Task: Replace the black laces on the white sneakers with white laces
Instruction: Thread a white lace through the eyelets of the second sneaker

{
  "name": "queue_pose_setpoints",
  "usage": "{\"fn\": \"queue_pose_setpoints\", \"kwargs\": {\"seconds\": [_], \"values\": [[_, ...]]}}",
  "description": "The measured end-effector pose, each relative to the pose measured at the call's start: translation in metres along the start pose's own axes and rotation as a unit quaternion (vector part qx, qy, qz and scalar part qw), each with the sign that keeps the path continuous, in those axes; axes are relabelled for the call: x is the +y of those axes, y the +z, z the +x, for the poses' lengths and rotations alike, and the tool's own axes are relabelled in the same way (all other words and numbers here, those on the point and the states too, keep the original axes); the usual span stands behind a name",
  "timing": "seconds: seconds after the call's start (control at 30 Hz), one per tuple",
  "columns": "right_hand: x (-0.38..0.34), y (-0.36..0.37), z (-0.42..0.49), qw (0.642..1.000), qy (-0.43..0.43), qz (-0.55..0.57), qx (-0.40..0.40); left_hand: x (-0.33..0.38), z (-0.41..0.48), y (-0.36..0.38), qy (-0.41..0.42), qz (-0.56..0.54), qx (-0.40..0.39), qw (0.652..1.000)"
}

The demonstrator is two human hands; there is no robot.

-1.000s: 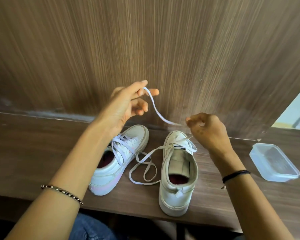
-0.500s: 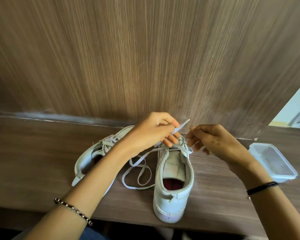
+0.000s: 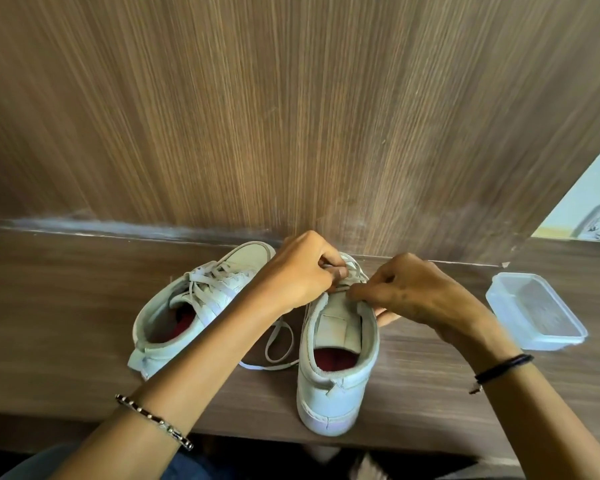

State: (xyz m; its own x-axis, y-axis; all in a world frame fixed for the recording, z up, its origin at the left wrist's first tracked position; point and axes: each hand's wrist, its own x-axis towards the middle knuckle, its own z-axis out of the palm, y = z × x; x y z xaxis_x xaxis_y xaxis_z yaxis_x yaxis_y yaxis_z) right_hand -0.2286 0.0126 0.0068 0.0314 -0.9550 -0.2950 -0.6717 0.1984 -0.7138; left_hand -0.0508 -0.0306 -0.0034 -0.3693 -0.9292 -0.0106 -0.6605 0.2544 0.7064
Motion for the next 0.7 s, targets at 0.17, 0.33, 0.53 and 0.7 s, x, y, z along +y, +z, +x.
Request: {"fn": "queue_pose_setpoints", "kwargs": {"seconds": [0.17, 0.33, 0.53, 0.7], "values": [[0.006, -0.009, 0.002, 0.998, 0.005, 0.055, -0.019, 0.002, 0.001, 0.002, 0.006, 0.007, -0.037, 0.999], [0.006, -0.012, 0.002, 0.995, 0.022, 0.08, -0.049, 0.007, -0.005, 0.0, 0.029, 0.014, -0.041, 0.999], [0.007, -0.014, 0.002, 0.989, 0.026, 0.128, -0.062, 0.009, -0.009, 0.006, 0.029, 0.014, 0.028, 0.999], [0.008, -0.013, 0.004, 0.989, 0.03, 0.133, -0.064, 0.017, -0.015, 0.025, 0.015, 0.046, 0.063, 0.997]]}}
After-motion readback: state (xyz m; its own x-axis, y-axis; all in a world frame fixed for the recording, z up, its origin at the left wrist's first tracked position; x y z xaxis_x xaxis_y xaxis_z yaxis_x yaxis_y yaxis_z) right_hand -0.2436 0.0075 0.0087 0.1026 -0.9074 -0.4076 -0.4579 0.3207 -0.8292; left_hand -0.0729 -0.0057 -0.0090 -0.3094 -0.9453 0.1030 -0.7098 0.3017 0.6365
